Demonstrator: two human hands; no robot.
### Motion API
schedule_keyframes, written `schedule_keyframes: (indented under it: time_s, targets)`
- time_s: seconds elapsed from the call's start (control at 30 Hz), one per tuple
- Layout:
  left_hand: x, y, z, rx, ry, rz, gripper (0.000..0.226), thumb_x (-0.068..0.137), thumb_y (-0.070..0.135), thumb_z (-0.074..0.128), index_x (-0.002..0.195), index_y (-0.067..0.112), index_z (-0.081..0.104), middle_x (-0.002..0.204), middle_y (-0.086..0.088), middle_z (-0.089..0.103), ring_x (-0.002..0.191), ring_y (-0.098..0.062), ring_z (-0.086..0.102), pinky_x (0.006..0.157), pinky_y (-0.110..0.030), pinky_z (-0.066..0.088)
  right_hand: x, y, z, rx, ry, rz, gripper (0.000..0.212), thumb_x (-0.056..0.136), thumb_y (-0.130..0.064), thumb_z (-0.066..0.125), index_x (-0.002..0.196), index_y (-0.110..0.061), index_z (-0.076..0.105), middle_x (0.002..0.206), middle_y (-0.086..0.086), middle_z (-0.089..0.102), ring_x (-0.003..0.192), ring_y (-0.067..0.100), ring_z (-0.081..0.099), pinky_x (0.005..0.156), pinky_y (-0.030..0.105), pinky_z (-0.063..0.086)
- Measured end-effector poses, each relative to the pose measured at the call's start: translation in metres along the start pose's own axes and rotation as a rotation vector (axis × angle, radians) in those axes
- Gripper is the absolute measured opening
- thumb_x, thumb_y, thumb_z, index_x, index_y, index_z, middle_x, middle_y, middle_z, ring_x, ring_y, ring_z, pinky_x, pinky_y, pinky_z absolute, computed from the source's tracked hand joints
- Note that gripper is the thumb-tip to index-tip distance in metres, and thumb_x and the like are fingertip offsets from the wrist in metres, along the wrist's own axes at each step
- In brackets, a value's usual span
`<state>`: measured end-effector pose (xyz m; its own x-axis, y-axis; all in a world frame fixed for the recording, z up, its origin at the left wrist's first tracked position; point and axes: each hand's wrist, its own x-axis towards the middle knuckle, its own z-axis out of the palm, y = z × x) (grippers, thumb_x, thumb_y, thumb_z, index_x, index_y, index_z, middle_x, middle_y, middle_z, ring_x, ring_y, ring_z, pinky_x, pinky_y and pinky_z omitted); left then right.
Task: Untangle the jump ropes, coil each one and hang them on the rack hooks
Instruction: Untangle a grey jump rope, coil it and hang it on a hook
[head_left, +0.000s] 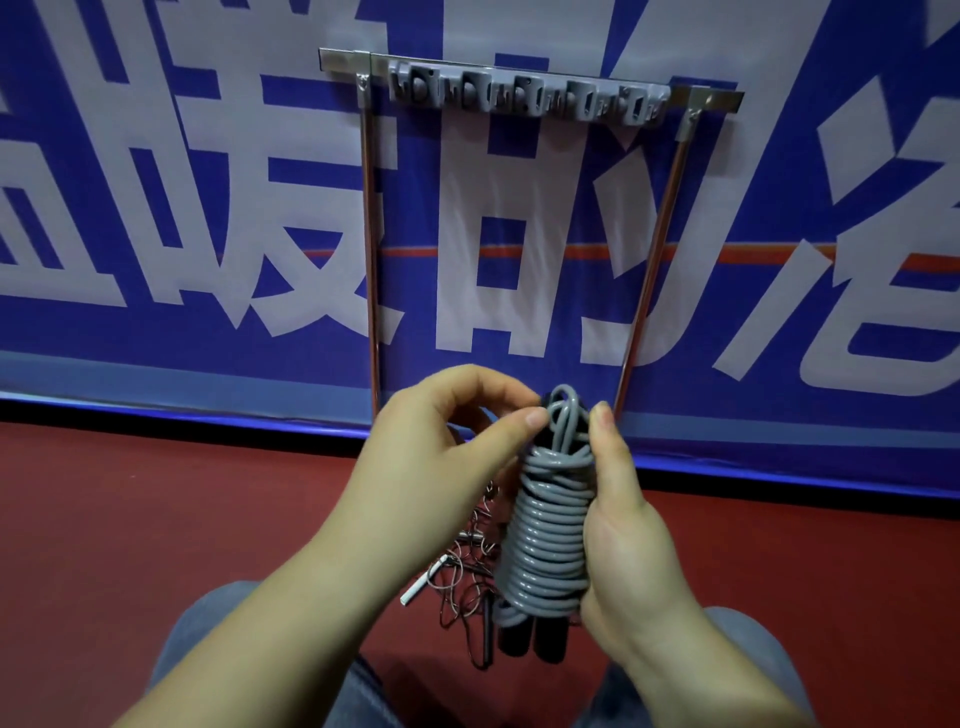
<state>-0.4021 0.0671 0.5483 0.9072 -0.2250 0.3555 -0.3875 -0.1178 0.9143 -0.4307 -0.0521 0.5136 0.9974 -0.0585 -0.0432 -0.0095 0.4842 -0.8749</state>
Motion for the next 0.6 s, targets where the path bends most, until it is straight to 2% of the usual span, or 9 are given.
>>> schedule_keyframes:
  time_s: [0.13,0.2,0.3,0.4,0.5,0.6]
  targets:
    - [-0.002,0.0,0.002,-0.025,-0.021,-0.014,0.004,0.08,0.022,0.07,0.077,0.022,0.068,0.076,-0.001,0.071,0.065,-0.022,0.065,0.062,-0.03,0.054,-0.002,0.0,-0.002,-0.099,0.012,-0.033,0.052,0.064,-0.062,0.05,0.08,-0.02,0.076,0.085,0.015,0.071,0.075,0.026,0.066,0.076,0.041,0.052]
    - [-0.004,0.001,0.005,-0.09,-0.051,-0.045,0.005,0.082,0.022,0.067,0.079,0.018,0.067,0.074,-0.003,0.068,0.061,-0.02,0.06,0.058,-0.027,0.052,-0.003,0.0,-0.003,-0.133,0.012,-0.052,0.051,0.065,-0.061,0.048,0.076,-0.021,0.077,0.083,0.013,0.072,0.073,0.024,0.066,0.074,0.038,0.053]
    - [-0.004,0.002,0.009,-0.154,-0.091,-0.102,0.015,0.078,0.028,0.069,0.082,0.015,0.064,0.068,-0.001,0.056,0.059,-0.014,0.051,0.054,-0.024,0.046,-0.005,-0.002,-0.002,-0.139,0.001,-0.077,0.05,0.063,-0.065,0.049,0.08,-0.028,0.078,0.088,0.005,0.074,0.077,0.015,0.069,0.072,0.025,0.055]
    - [-0.002,0.004,0.01,-0.172,-0.122,-0.1,0.022,0.072,0.033,0.069,0.08,0.014,0.062,0.064,0.002,0.048,0.057,-0.01,0.046,0.05,-0.018,0.042,-0.005,-0.005,0.0,-0.208,-0.001,-0.126,0.05,0.069,-0.076,0.05,0.083,-0.036,0.076,0.097,-0.002,0.074,0.087,0.013,0.069,0.076,0.023,0.054]
    - [-0.001,0.006,0.011,-0.169,-0.119,-0.065,0.019,0.076,0.028,0.071,0.074,0.013,0.059,0.062,0.001,0.046,0.056,-0.011,0.043,0.049,-0.016,0.039,-0.005,-0.008,0.0,-0.279,0.004,-0.193,0.04,0.077,-0.067,0.048,0.082,-0.039,0.076,0.096,-0.006,0.074,0.097,0.009,0.068,0.085,0.023,0.051]
    - [-0.003,0.004,0.013,-0.134,-0.089,-0.012,0.023,0.077,0.035,0.074,0.072,0.016,0.061,0.067,-0.001,0.054,0.062,-0.011,0.049,0.057,-0.019,0.042,-0.005,-0.007,0.0,-0.345,0.054,-0.267,0.049,0.071,-0.067,0.047,0.085,-0.031,0.076,0.094,-0.006,0.074,0.098,0.009,0.067,0.09,0.028,0.047]
